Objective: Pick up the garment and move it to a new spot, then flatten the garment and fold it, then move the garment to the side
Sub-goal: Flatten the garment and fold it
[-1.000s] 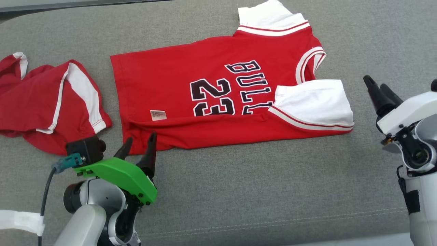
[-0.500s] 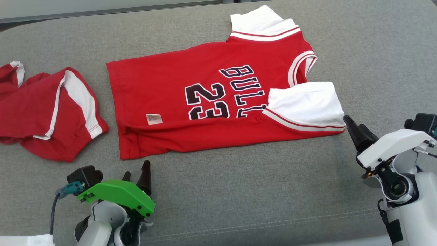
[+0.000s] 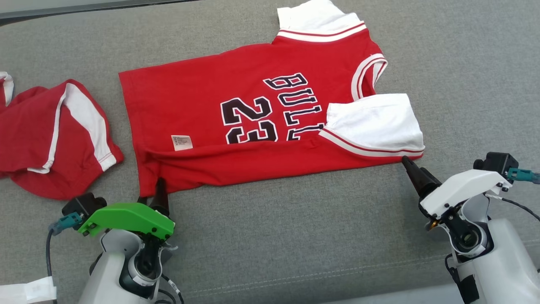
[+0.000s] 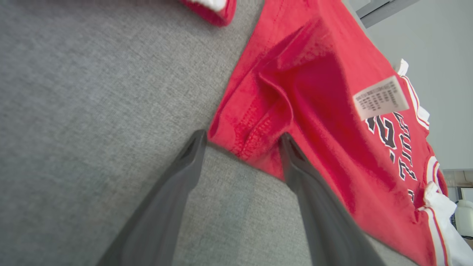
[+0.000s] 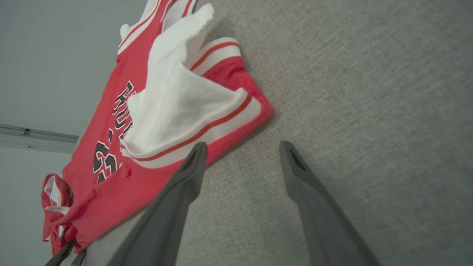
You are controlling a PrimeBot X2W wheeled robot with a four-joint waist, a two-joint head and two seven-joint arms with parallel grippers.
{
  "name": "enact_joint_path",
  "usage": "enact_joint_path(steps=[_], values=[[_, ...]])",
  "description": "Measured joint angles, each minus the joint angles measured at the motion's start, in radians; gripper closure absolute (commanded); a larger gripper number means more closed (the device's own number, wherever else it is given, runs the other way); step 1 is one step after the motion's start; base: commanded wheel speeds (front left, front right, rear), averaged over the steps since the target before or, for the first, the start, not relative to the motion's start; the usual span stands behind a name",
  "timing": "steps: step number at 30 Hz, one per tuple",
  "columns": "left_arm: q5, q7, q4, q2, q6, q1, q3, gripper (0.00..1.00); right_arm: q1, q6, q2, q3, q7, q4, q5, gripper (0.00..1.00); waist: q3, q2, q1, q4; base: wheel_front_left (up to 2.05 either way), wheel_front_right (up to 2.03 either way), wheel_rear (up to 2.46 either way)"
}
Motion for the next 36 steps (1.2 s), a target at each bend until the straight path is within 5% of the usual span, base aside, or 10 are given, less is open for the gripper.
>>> enact_joint_path(steps=[11,15,17,18,19,22,23,36], values=[[-0.009,-0.038,0.086,-0.020,-0.040,-0.070,0.008,0.02,-0.104,0.001,0.008,0.010,-0.053,0.136,0.038,0.00,0.037,0.0000,0.0000,0.007,0.00,0.00,0.00],[-0.013,-0.047,0.119,-0.029,-0.053,-0.090,0.008,0.47,-0.152,0.002,0.005,0.015,-0.078,0.204,0.037,0.00,0.045,0.0000,0.0000,0.016,0.00,0.00,0.00],[-0.013,-0.053,0.135,-0.030,-0.061,-0.097,0.007,0.55,-0.173,0.002,0.002,0.019,-0.090,0.231,0.038,0.00,0.048,-0.0001,0.0000,0.020,0.00,0.00,0.00],[-0.013,-0.056,0.141,-0.032,-0.063,-0.101,0.006,0.60,-0.183,0.002,0.001,0.021,-0.096,0.242,0.039,0.07,0.049,0.0000,0.0000,0.022,0.00,0.00,0.00],[-0.014,-0.060,0.146,-0.034,-0.068,-0.105,0.006,0.64,-0.190,0.002,-0.002,0.026,-0.104,0.248,0.042,0.52,0.050,0.0000,0.0000,0.024,0.00,0.00,0.00],[-0.016,-0.072,0.164,-0.036,-0.081,-0.110,0.007,0.88,-0.200,0.002,-0.010,0.039,-0.119,0.262,0.057,0.78,0.053,0.0000,0.0000,0.029,0.00,0.00,0.00],[-0.016,-0.077,0.167,-0.037,-0.090,-0.110,0.007,1.00,-0.200,0.001,-0.013,0.044,-0.123,0.263,0.063,1.00,0.053,0.0000,0.0000,0.029,0.00,0.00,0.00],[0.011,-0.059,0.023,0.023,-0.144,-0.035,-0.040,1.00,-0.141,0.001,-0.085,0.057,-0.092,0.141,0.212,1.00,0.031,0.0000,0.0000,0.027,0.00,0.00,0.00]])
